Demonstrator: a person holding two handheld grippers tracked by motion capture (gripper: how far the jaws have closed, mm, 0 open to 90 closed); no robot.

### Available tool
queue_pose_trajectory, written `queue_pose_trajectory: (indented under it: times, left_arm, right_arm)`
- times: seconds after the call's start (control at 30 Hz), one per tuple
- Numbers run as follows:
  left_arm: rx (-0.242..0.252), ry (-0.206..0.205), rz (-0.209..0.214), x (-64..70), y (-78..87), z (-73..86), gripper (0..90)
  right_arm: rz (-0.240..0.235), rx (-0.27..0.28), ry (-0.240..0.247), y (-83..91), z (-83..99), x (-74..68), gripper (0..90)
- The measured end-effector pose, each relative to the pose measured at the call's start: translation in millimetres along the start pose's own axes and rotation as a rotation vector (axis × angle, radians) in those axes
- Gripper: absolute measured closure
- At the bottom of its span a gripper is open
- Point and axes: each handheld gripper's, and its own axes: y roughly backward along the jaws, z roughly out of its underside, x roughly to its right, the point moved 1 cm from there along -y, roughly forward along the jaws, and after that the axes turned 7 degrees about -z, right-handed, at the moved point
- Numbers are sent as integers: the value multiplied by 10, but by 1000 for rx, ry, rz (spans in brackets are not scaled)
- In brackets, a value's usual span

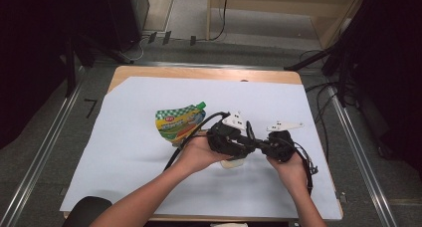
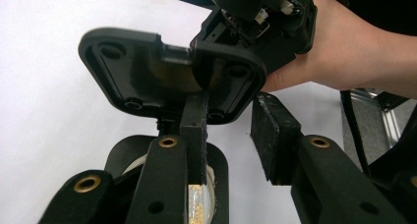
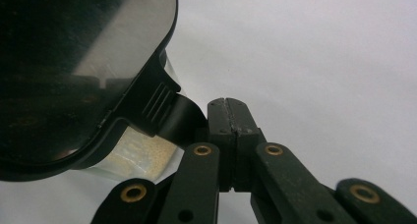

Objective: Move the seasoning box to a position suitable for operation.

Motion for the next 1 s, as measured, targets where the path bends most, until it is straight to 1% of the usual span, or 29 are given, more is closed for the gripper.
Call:
queue_pose_trajectory:
  times: [0.07,0.13,0.17,0.23,0.3,0.37,0.43,0.5,0.63,0.73,0.87,1.0]
  left_arm:
    - [-6,5,9,-6,-23,-9,690]
    - [-11,3,12,-13,-44,-28,689]
    - [-20,-7,15,-18,-49,-39,689]
    - [-23,-5,21,-21,-65,-55,689]
    - [-33,2,34,-39,-76,-70,690]
    - [-29,16,51,-51,-94,-75,693]
    - [-32,20,53,-50,-110,-85,695]
    - [-35,9,61,-50,-114,-84,718]
    - [-28,14,83,-57,-109,-80,764]
    - [-30,13,102,-49,-114,-83,839]
    - [-28,34,120,-68,-122,-81,842]
    - [-30,28,118,-67,-117,-81,842]
  right_arm:
    - [1,1,3,1,2,-3,900]
    - [1,1,6,5,6,-4,900]
    - [0,2,6,6,7,-7,900]
    - [4,0,6,9,9,-14,900]
    - [4,0,2,9,10,-16,900]
    - [3,0,1,9,11,-15,900]
    - [5,1,-2,8,11,-15,900]
    - [3,3,-5,7,13,-13,900]
    - [1,4,-7,10,16,-16,900]
    - [1,4,-8,9,16,-15,900]
    - [0,5,-7,8,20,-14,900]
    - [1,7,-10,7,23,-17,900]
